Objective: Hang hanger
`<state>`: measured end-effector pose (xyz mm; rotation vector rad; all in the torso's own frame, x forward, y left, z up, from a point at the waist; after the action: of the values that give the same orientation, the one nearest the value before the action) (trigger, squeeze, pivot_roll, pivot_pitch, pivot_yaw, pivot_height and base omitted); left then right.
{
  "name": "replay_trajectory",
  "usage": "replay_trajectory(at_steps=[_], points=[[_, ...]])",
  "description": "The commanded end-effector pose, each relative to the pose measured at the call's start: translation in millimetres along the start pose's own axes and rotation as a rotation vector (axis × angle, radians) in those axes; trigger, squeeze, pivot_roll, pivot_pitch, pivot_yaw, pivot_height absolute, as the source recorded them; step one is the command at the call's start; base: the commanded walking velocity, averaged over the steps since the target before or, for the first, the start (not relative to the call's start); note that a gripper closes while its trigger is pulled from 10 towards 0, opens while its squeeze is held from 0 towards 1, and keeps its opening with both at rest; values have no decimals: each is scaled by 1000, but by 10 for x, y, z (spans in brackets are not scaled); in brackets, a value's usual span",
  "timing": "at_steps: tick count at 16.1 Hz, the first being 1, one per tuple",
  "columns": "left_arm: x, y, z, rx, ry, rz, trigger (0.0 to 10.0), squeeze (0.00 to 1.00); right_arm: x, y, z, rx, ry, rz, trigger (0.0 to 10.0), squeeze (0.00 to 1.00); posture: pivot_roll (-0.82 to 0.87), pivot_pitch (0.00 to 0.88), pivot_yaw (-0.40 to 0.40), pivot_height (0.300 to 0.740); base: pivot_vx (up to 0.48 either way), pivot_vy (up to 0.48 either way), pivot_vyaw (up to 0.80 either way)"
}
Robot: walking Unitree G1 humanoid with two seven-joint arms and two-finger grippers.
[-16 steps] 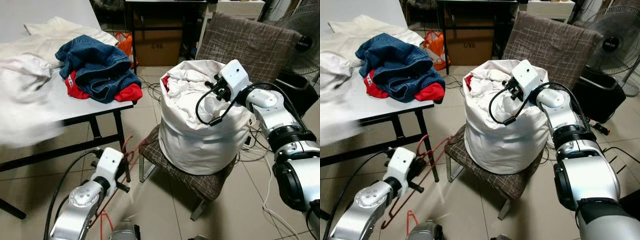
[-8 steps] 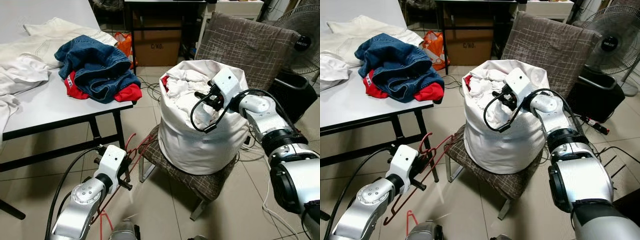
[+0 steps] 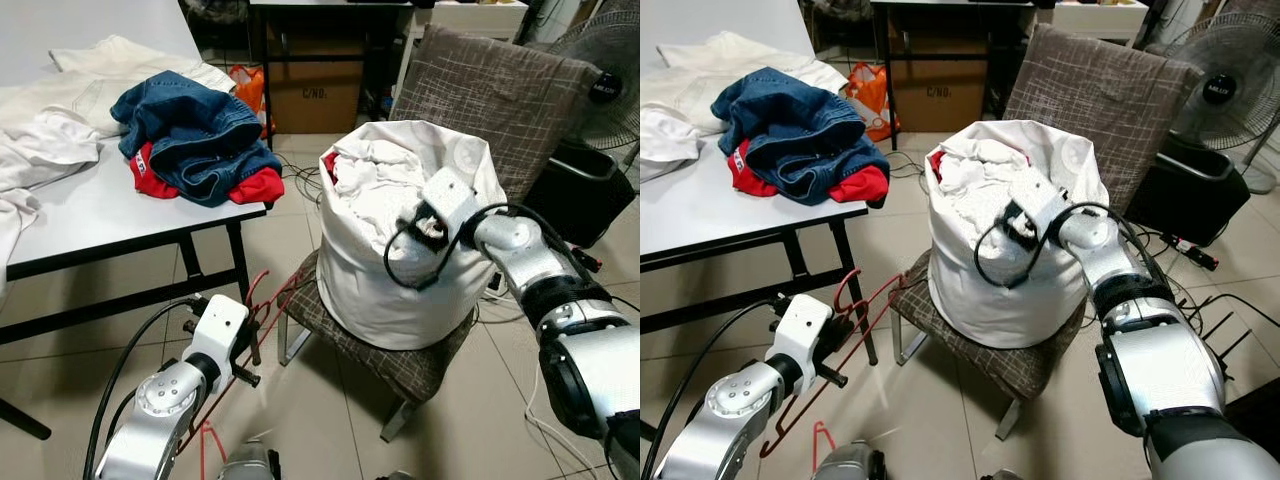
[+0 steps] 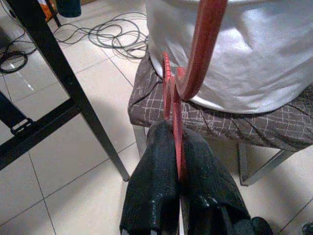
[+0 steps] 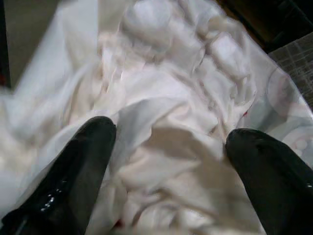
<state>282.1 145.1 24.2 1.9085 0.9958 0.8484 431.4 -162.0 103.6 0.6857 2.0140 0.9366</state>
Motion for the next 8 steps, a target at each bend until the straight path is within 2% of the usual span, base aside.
replay_trajectory(at_steps=[1, 2, 4, 7, 8], points=[[25, 33, -37, -6, 2, 11, 10000, 0, 85, -113, 11, 31, 10, -2, 10000, 0, 221, 0, -24, 716, 0, 0, 0], [31, 32, -45, -5, 3, 12, 10000, 0, 121, -126, 21, 36, 19, 8, 10000, 0, 223, 0, -22, 716, 0, 0, 0], [50, 39, -72, -5, 7, 15, 10000, 0, 244, -178, 53, 61, 49, -47, 10000, 0, 228, 0, -16, 716, 0, 0, 0], [30, 64, -77, -10, 10, 20, 10000, 0, 349, -191, 87, 56, 55, -39, 10000, 0, 239, 10, -21, 716, 0, 0, 0], [36, 80, -78, -13, 15, 21, 10000, 0, 339, -179, 99, 48, 28, -6, 4941, 0, 242, 14, -24, 716, 0, 0, 0]])
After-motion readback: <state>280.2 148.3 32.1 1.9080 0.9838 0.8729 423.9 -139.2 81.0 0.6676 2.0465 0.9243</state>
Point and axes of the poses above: a point about 5 cm out from each wrist's last joint towards the gripper, its own z axis pointing out of the wrist towards the gripper, its own y axis along the axis of the wrist's last joint, x = y × z, the point moved 6 cm from there along z, pointing out of the wrist towards the gripper, and after that the axes turned 6 degrees about z, right-handed, at the moved point
